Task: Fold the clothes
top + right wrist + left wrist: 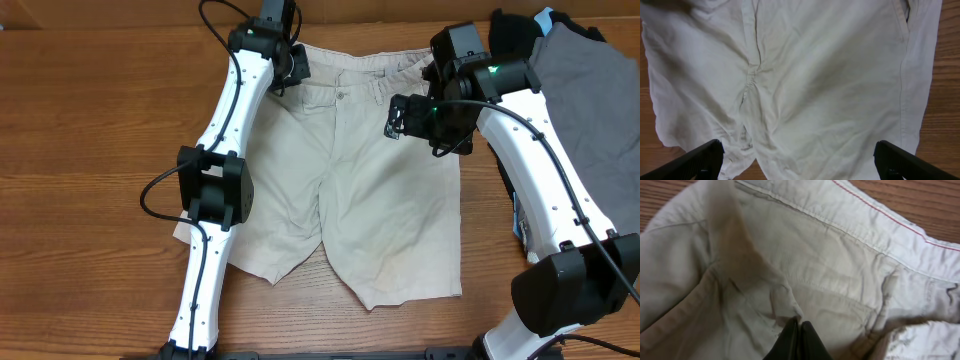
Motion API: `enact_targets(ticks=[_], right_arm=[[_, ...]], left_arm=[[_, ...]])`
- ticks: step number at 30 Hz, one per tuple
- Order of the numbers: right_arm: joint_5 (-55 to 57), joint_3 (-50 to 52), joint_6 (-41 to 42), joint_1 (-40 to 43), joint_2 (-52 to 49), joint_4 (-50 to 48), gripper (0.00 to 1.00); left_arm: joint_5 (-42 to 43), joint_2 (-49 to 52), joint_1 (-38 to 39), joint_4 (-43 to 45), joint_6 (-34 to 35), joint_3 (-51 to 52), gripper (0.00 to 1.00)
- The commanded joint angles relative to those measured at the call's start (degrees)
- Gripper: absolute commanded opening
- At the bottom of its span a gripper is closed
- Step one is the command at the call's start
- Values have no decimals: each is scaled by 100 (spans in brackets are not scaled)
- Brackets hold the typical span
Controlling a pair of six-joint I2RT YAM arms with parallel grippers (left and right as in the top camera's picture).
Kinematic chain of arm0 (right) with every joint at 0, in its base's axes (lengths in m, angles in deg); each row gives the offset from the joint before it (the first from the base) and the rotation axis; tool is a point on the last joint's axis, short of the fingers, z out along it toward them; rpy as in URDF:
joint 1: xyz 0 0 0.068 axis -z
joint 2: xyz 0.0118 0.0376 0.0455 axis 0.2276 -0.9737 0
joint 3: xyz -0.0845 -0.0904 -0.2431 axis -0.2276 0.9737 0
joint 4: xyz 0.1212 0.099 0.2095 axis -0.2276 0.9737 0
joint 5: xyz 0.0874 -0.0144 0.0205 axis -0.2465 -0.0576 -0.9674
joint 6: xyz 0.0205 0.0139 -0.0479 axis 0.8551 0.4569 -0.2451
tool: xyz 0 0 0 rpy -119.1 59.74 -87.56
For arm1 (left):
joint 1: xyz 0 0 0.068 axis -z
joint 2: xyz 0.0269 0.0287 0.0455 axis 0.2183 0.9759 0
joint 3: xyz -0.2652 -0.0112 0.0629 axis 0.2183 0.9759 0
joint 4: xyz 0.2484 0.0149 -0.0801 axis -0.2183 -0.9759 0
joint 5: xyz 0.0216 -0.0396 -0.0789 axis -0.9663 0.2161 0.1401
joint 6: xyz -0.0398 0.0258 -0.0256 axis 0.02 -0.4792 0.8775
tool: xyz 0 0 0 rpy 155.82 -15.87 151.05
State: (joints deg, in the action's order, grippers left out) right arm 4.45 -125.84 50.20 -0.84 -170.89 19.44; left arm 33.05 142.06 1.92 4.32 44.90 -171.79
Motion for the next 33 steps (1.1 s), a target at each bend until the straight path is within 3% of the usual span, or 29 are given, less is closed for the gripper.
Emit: enact_targets(ticks=[1,11,19,20,23,28,33], right_arm=[[103,-13,-39,-9,-17,-39,100],[103,-4,-37,-9,-24,-170,99],[103,-2,-37,-9,-155,-262,99],[103,-2,-37,-9,-177,-282,99],[168,-2,-37,-7,-273,-400,99],[514,-2,-33,0,-323,-649,99],[804,15,31,0,-417,-767,99]], left_arm=[[214,164,-52,118,125,-35,4],[269,98,-188,247,146,-1458,4],[-826,214,-120,916,155,-1204,4],[-918,286,-109,1069,151,-1080,20],[-931,420,-101,1375,-42,-774,100],[-944,407,-168,933,-376,-778,100],[-723,142,-254,-520,-813,-1438,100]])
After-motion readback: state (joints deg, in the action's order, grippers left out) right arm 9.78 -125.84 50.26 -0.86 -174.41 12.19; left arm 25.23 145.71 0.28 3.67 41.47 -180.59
